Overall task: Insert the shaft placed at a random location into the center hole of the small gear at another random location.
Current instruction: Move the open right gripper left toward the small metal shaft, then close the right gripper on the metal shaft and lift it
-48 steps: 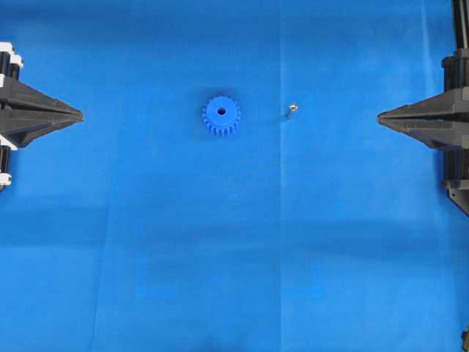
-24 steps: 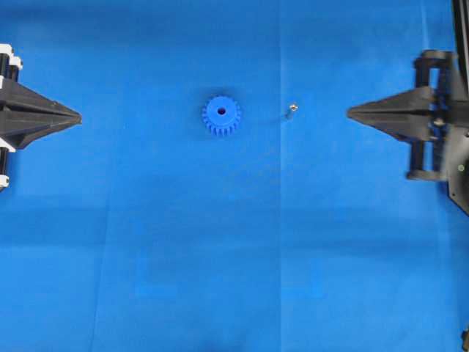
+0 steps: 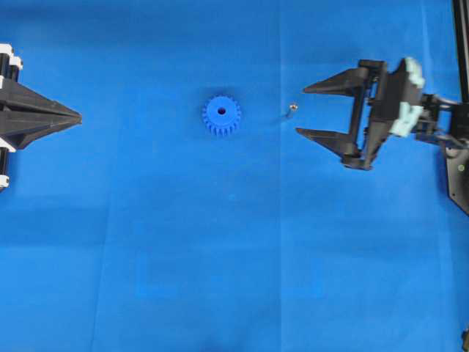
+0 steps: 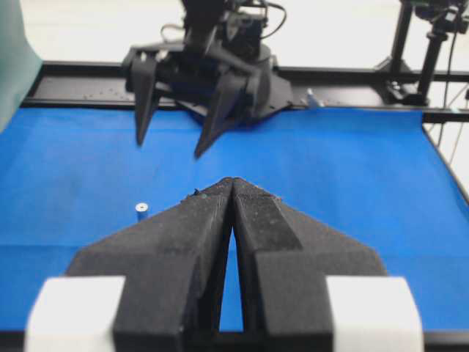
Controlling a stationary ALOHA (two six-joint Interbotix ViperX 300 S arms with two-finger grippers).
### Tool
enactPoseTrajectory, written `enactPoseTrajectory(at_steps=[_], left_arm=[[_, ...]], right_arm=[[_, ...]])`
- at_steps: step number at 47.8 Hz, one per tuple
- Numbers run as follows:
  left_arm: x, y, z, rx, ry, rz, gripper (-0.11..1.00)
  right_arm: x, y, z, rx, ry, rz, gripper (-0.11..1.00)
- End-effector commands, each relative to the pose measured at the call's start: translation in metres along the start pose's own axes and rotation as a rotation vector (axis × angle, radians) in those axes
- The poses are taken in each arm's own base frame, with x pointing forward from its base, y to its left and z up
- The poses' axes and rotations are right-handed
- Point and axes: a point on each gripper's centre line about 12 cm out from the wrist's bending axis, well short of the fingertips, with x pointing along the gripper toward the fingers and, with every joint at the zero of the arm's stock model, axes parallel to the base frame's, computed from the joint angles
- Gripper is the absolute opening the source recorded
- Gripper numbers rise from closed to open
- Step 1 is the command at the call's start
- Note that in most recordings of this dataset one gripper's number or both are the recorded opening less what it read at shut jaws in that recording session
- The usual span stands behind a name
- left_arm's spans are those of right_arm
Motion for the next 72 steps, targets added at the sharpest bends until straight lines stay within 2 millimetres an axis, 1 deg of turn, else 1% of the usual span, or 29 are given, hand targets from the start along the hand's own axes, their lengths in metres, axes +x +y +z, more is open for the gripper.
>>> enactPoseTrajectory(at_steps=[1, 8, 14, 18, 30, 33, 35, 41, 46, 49, 63, 65, 72], left_arm=[[0.002, -0.001, 0.004, 0.003, -0.011, -0.004, 0.0], [0.001, -0.001, 0.002, 0.003, -0.006, -0.004, 0.0], [0.001, -0.001, 0.001, 0.003, -0.005, -0.004, 0.0], [0.001, -0.001, 0.001, 0.001, -0.005, -0.004, 0.0], [0.001, -0.001, 0.0, 0.001, 0.0, -0.003, 0.0], [0.001, -0.001, 0.0, 0.001, 0.0, -0.003, 0.0], [0.001, 0.0, -0.001, 0.001, 0.002, -0.002, 0.0], [0.001, -0.001, -0.001, 0.001, 0.002, -0.003, 0.0], [0.001, -0.001, -0.001, 0.003, 0.002, -0.004, 0.0], [0.001, -0.001, -0.001, 0.003, 0.002, -0.004, 0.0], [0.001, 0.0, -0.001, 0.003, 0.002, -0.002, 0.0], [0.001, 0.0, -0.001, 0.001, 0.002, -0.002, 0.0], [0.001, 0.0, -0.001, 0.003, 0.002, -0.002, 0.0]], right_arm=[[0.013, -0.004, -0.002, 0.01, -0.009, -0.023, 0.68], [0.029, -0.012, -0.02, 0.028, 0.043, -0.064, 0.69], [0.035, -0.015, -0.032, 0.042, 0.076, -0.087, 0.69], [0.036, -0.019, -0.039, 0.057, 0.095, -0.111, 0.68], [0.035, -0.02, -0.041, 0.063, 0.087, -0.122, 0.66], [0.035, -0.019, -0.041, 0.062, 0.088, -0.119, 0.62], [0.035, -0.019, -0.042, 0.061, 0.089, -0.118, 0.56], [0.035, -0.018, -0.042, 0.062, 0.092, -0.116, 0.33], [0.034, -0.018, -0.043, 0.062, 0.095, -0.117, 0.1], [0.034, -0.018, -0.043, 0.062, 0.095, -0.115, 0.03], [0.035, -0.015, -0.04, 0.063, 0.093, -0.106, 0.03], [0.035, -0.014, -0.037, 0.067, 0.09, -0.104, 0.03], [0.03, -0.011, -0.015, 0.076, 0.078, -0.088, 0.03]])
